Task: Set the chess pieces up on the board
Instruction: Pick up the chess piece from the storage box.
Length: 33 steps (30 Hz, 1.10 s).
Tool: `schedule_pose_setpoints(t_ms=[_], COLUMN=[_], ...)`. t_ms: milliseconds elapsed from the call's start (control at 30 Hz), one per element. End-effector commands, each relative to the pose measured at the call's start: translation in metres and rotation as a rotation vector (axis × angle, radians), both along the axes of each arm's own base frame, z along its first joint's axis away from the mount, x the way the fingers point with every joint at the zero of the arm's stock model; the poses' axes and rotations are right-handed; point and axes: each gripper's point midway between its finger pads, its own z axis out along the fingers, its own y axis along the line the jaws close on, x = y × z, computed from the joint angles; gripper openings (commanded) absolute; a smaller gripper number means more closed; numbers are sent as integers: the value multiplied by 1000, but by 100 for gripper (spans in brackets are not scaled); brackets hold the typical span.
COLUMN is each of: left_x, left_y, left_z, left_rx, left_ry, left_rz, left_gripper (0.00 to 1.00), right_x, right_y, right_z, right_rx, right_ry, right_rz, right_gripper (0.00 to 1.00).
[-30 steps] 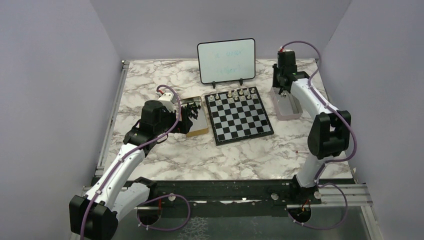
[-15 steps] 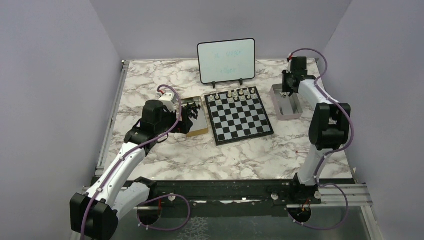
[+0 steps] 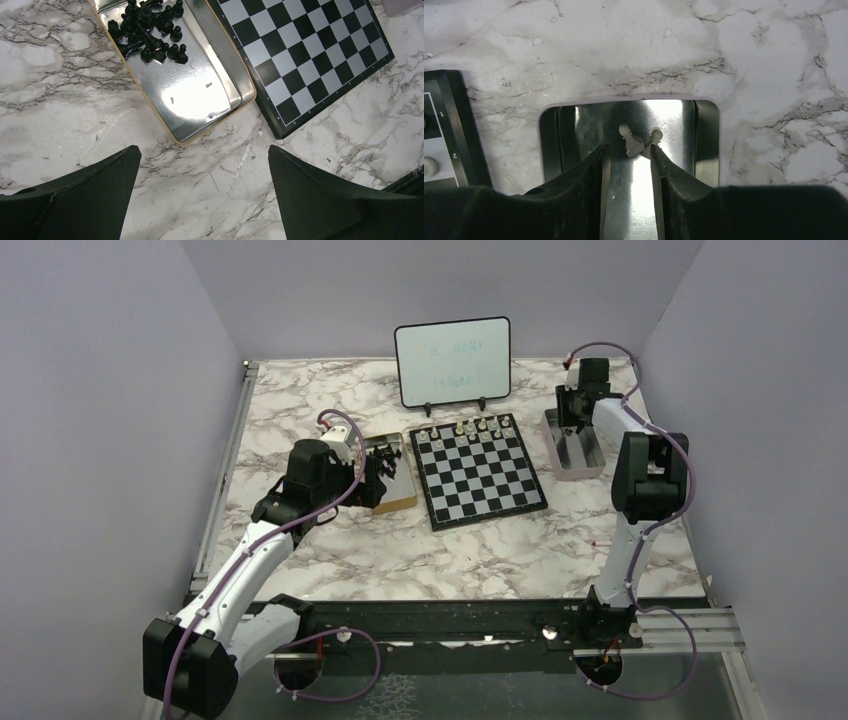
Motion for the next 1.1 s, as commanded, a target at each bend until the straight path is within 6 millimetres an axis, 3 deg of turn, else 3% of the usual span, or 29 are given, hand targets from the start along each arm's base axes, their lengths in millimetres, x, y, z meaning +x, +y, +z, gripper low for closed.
schedule_pose_setpoints(t_ms=[0,500,1067], left_x=[-1,-1,-2], left_y=[-1,-2,-3], left_z=[-3,-3,-3], left_rx=[6,3,-1], left_ry=[-1,1,0], left_rz=[-17,-19,-25], left_gripper=[99,99,99], right_x=[19,0,-6], right_y=[3,6,-2], right_z=[3,-25,-41], right_rx=[7,20,-20], right_ry=[-43,37,76], right_rz=[64,82,79], right_gripper=[41,36,36])
